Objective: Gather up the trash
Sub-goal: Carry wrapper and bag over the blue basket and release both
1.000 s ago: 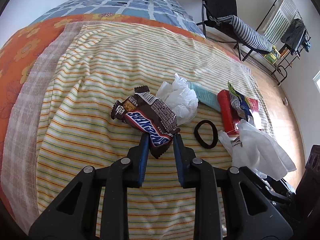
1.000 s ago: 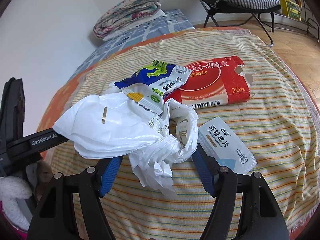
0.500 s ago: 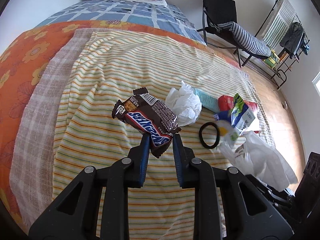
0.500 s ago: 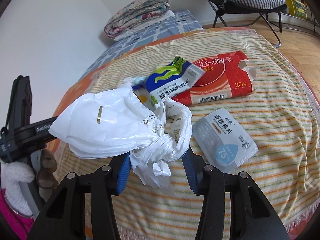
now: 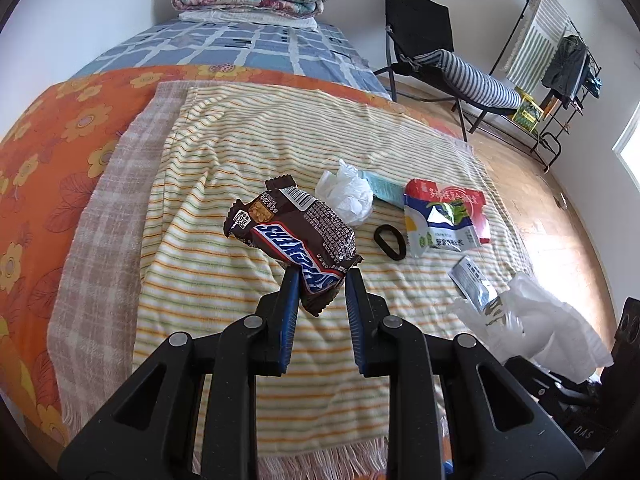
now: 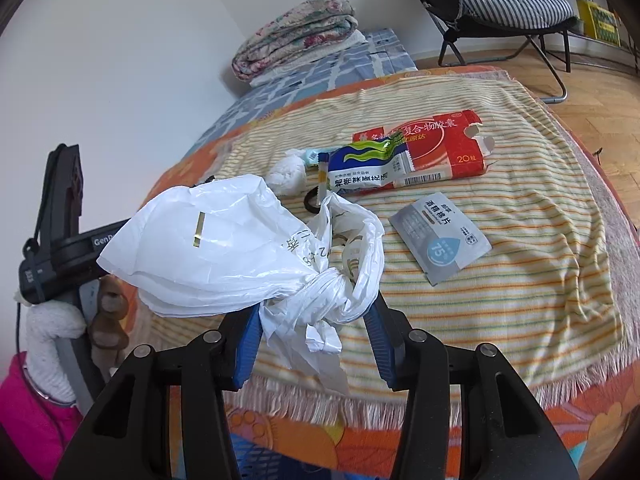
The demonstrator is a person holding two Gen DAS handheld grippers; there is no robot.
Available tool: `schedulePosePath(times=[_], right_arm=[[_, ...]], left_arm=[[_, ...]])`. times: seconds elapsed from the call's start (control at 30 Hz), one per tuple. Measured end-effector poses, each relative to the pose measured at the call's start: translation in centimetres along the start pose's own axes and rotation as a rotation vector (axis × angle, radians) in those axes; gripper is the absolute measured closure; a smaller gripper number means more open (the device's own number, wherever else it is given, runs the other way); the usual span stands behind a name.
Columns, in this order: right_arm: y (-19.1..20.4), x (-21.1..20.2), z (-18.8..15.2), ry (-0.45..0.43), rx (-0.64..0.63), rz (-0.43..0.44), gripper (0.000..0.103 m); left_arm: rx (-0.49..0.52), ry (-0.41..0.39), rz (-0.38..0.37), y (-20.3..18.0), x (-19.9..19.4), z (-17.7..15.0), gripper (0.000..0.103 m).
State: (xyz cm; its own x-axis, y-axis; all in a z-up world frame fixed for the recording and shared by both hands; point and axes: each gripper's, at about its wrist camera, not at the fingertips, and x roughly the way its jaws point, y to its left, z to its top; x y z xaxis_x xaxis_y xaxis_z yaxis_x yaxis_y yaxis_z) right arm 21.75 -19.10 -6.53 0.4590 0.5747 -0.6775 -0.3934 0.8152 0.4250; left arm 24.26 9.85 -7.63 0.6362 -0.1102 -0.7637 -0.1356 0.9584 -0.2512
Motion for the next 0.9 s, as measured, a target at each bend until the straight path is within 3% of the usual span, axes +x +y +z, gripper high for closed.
schedulePosePath(times=[0.33,0.9], right_arm=[[2.1,-4.3,-1.7,-0.029,-0.072,-0.026,0.056],[5.5,-8.3,-7.0,-0.010,-0.183,-0.044,0.054]], left_arm=[[0.019,-0.003,-0.068,-1.3,-4.3,-3.6,0.081],[0.101,0.064,-0.104,-2.3,-10.2,-14.5,0.081]])
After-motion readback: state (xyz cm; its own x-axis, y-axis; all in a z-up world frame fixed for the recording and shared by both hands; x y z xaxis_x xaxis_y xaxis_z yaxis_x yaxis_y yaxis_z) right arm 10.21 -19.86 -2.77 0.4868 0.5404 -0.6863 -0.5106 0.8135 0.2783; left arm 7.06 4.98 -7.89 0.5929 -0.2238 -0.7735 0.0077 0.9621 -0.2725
